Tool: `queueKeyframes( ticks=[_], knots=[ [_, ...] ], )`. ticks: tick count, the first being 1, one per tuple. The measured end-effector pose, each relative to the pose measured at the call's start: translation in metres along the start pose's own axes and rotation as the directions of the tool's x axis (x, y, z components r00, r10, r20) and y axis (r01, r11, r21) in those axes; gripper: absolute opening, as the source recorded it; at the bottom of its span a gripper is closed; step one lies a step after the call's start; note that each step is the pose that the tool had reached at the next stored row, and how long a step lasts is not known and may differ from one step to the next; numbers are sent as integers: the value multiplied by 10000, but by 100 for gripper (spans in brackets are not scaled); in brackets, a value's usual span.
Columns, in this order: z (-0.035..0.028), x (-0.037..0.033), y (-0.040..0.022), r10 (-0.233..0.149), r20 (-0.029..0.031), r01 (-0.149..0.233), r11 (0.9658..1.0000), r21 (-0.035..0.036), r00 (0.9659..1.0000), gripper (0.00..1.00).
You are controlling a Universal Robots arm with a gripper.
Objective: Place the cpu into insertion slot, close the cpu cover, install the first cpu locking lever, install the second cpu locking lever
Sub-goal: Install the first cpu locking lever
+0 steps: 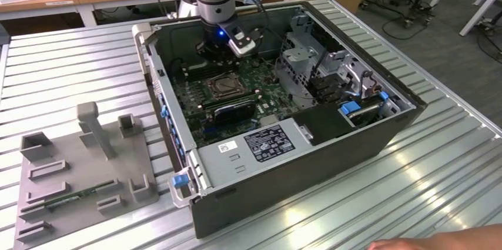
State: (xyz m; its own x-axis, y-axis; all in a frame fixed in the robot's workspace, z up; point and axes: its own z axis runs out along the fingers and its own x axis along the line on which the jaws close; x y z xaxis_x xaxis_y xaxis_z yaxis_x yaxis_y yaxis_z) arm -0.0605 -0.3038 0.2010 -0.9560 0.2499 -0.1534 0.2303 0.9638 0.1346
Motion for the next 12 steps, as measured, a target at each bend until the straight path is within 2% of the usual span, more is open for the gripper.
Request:
queueKeyframes(
  ticks=[5,7,12],
  knots=[
    [-5,4,-32,-126,15,126,9999,-29,9999,11],
    [-11,11,-67,-244,32,244,9997,-53,9997,11],
    [-13,19,-79,-336,36,336,9994,-71,9994,11]
  ],
)
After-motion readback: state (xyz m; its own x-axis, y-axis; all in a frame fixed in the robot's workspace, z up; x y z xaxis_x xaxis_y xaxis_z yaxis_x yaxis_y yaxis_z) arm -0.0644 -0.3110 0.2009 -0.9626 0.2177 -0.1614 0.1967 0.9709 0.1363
